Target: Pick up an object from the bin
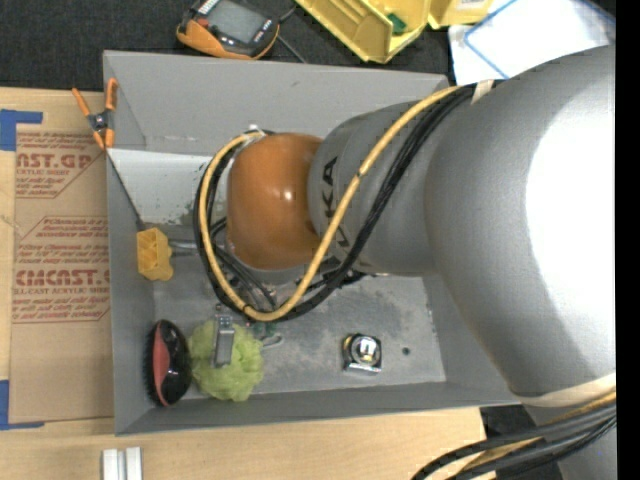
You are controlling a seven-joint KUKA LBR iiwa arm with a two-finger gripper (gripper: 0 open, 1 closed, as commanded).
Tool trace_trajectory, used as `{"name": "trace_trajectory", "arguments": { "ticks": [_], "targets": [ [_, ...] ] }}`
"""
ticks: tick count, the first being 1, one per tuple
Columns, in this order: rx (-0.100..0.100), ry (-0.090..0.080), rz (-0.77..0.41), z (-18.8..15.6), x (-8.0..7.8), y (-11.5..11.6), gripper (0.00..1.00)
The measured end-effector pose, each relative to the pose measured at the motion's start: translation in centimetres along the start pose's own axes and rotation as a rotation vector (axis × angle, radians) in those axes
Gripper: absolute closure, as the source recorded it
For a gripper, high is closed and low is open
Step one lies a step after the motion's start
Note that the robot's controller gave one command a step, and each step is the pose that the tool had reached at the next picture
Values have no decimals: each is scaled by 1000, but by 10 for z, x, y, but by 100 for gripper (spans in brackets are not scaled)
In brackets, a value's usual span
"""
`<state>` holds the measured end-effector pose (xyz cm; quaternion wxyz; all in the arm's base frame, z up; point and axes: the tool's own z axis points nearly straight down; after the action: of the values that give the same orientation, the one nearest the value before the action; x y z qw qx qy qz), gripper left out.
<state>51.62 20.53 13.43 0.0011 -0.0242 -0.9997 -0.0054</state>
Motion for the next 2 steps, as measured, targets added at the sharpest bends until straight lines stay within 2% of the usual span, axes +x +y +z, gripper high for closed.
{"name": "trace_trajectory", "arguments": {
  "ticks": [1,2],
  "targets": [
    [2,-1,122,-37,-17,5,0],
    [2,-3,-200,23,21,-70,0]
  ]
}}
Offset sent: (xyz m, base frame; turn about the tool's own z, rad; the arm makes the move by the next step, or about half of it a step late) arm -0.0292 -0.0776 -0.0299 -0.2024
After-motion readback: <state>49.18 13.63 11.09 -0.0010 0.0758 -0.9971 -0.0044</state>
